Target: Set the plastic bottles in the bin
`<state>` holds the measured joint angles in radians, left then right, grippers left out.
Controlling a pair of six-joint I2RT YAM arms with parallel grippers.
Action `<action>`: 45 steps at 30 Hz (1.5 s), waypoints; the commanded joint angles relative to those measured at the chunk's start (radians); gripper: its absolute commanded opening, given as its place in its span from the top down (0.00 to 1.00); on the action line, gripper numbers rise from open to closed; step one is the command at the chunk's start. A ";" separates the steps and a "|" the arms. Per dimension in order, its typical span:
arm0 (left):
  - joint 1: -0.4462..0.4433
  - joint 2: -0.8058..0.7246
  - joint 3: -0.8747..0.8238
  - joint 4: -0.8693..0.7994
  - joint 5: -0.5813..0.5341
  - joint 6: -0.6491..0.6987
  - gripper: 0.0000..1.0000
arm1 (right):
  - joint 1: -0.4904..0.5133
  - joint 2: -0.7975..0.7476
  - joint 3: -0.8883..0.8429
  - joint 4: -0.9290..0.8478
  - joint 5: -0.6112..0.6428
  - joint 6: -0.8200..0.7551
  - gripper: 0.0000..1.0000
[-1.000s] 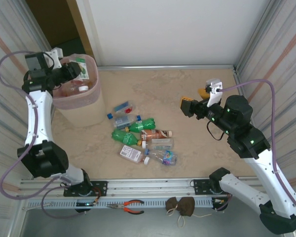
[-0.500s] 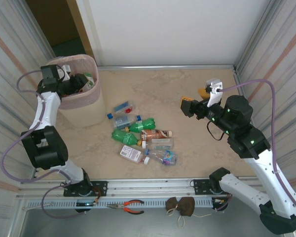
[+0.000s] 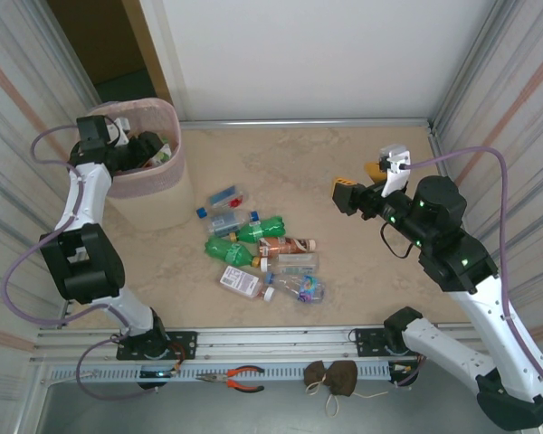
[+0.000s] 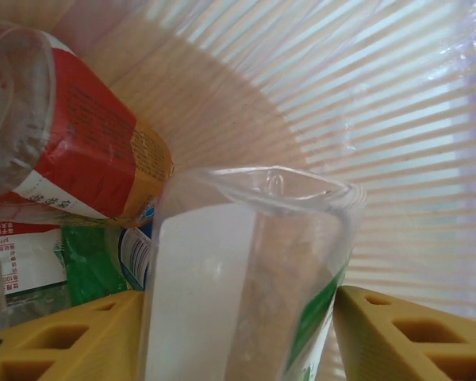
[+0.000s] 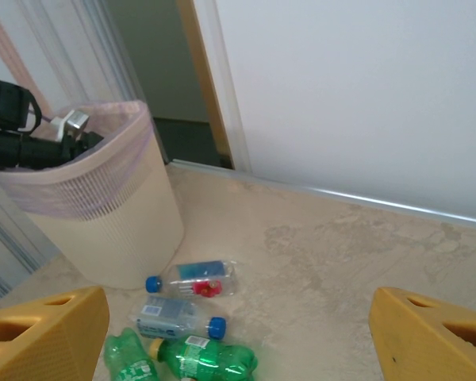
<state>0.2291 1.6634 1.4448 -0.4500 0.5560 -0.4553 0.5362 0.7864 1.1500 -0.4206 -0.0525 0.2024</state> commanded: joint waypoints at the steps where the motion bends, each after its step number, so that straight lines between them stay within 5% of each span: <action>1: -0.006 0.024 0.006 -0.024 0.005 0.018 0.31 | -0.007 -0.016 0.014 -0.006 0.009 0.019 0.16; 11: 0.002 -0.069 0.116 -0.095 0.023 0.042 0.22 | -0.007 -0.012 0.012 -0.018 -0.011 0.023 0.16; 26: 0.018 -0.201 0.158 -0.201 0.165 0.254 0.27 | 0.011 0.068 0.015 -0.130 -0.105 0.020 0.17; 33: 0.018 -0.311 0.062 -0.180 0.192 0.390 0.29 | 0.096 0.153 0.007 -0.263 -0.076 -0.018 0.19; 45: 0.006 -0.517 -0.311 0.146 0.136 0.405 0.30 | 0.348 0.346 -0.076 -0.345 0.023 -0.120 0.24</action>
<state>0.2401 1.1938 1.1854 -0.3870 0.7082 -0.0742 0.8383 1.1030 1.0832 -0.7425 -0.0708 0.0959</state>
